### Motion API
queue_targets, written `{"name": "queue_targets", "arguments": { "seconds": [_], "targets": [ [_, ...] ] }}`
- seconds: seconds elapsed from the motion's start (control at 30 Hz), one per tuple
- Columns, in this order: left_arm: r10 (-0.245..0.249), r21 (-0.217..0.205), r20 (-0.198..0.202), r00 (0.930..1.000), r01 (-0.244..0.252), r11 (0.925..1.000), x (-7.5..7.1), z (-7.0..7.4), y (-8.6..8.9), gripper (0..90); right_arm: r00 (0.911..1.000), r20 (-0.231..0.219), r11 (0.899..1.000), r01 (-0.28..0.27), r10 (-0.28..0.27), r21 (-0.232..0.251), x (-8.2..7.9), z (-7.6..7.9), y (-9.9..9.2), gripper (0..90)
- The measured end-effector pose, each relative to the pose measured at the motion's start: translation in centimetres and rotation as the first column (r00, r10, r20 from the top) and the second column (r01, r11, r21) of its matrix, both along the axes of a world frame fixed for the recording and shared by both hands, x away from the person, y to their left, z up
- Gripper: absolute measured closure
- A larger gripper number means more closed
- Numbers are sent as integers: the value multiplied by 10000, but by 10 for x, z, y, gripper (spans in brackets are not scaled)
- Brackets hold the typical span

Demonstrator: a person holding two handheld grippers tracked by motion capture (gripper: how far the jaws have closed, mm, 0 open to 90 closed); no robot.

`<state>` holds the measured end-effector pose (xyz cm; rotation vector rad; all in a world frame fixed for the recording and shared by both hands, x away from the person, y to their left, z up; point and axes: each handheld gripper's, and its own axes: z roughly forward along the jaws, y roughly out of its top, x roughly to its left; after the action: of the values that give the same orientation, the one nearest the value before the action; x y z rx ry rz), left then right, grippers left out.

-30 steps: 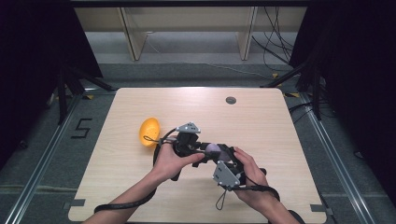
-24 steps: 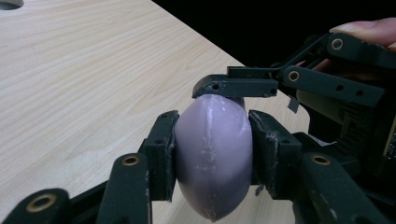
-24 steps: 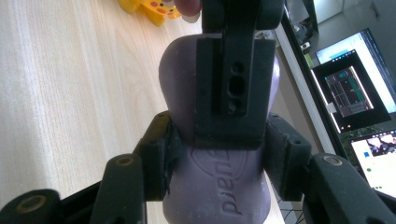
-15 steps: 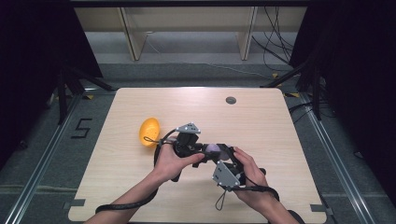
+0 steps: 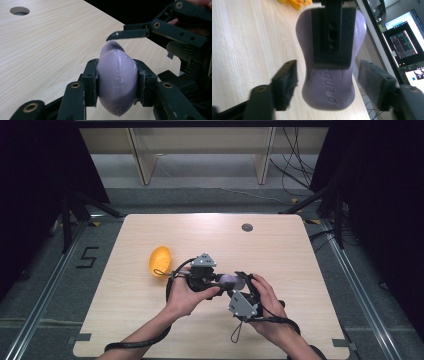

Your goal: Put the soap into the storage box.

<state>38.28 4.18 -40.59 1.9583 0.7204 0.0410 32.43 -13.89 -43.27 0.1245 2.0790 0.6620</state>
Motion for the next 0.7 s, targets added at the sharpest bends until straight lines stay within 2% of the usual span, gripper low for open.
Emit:
{"name": "queue_targets", "arguments": {
  "seconds": [0.03, 0.13, 0.17, 0.2, 0.27, 0.3, 0.33, 0.37, 0.4, 0.47, 0.5, 0.53, 0.57, 0.6, 0.67, 0.7],
  "targets": [
    [127, -46, 9, 9999, -127, 9999, 0, 0, 0, 585, 9998, 194, 9999, 1, 2, -137, 1, 1, -1, 286],
    [295, 42, 167, 9994, -295, 9996, 1, -1, 2, 585, 10000, 63, 9995, 74, -73, -315, 2, 0, -3, 264],
    [480, 57, 251, 9985, -481, 9988, 1, 0, 2, 585, 9998, 165, 9995, 134, -129, -301, 2, 0, -3, 263],
    [711, 0, 400, 9967, -711, 9975, 1, -1, 4, 585, 10000, 45, 9994, 70, -68, -334, 2, 0, -5, 262],
    [697, 3, 442, 9966, -698, 9976, 2, -1, 5, 585, 10000, 6, 9994, 77, -77, -325, 2, 0, -5, 262],
    [799, 109, 386, 9961, -803, 9967, 2, -1, 7, 585, 10000, 68, 9994, 72, -70, -330, 1, 0, -6, 262],
    [783, 207, 410, 9961, -792, 9966, 2, -2, 8, 585, 10000, -55, 9995, 70, -72, -314, 1, 0, -8, 264],
    [1081, 209, 584, 9924, -1094, 9938, 1, -3, 8, 585, 9998, -74, 9995, 192, -193, -246, 1, 0, -11, 266],
    [1219, 320, 564, 9909, -1238, 9918, 1, -4, 11, 585, 9996, -90, 9995, 260, -262, -186, 2, 0, -12, 267],
    [1229, 280, 617, 9905, -1248, 9918, 2, -5, 12, 585, 9986, -250, 9989, 475, -476, -59, 0, 0, -15, 267],
    [1303, 355, 718, 9889, -1331, 9905, 2, -5, 14, 585, 9983, -317, 9985, 501, -494, 221, 0, -1, -15, 267],
    [1515, 332, 719, 9858, -1542, 9875, 1, -5, 14, 585, 9974, -419, 9978, 590, -578, 294, -1, -1, -17, 268],
    [1584, 399, 789, 9842, -1619, 9860, 1, -5, 15, 585, 9974, -304, 9973, 669, -660, 294, 0, 0, -19, 270],
    [1612, 436, 941, 9824, -1659, 9852, 1, -5, 16, 585, 9967, -420, 9970, 714, -700, 314, -1, 0, -21, 273],
    [1664, 558, 958, 9814, -1722, 9835, 1, -5, 17, 585, 9962, -492, 9965, 738, -718, 393, 0, 0, -23, 274],
    [1856, 616, 1100, 9764, -1931, 9792, 0, -5, 18, 585, 9948, -526, 9946, 899, -872, 511, 0, -1, -26, 276]
  ]
}}
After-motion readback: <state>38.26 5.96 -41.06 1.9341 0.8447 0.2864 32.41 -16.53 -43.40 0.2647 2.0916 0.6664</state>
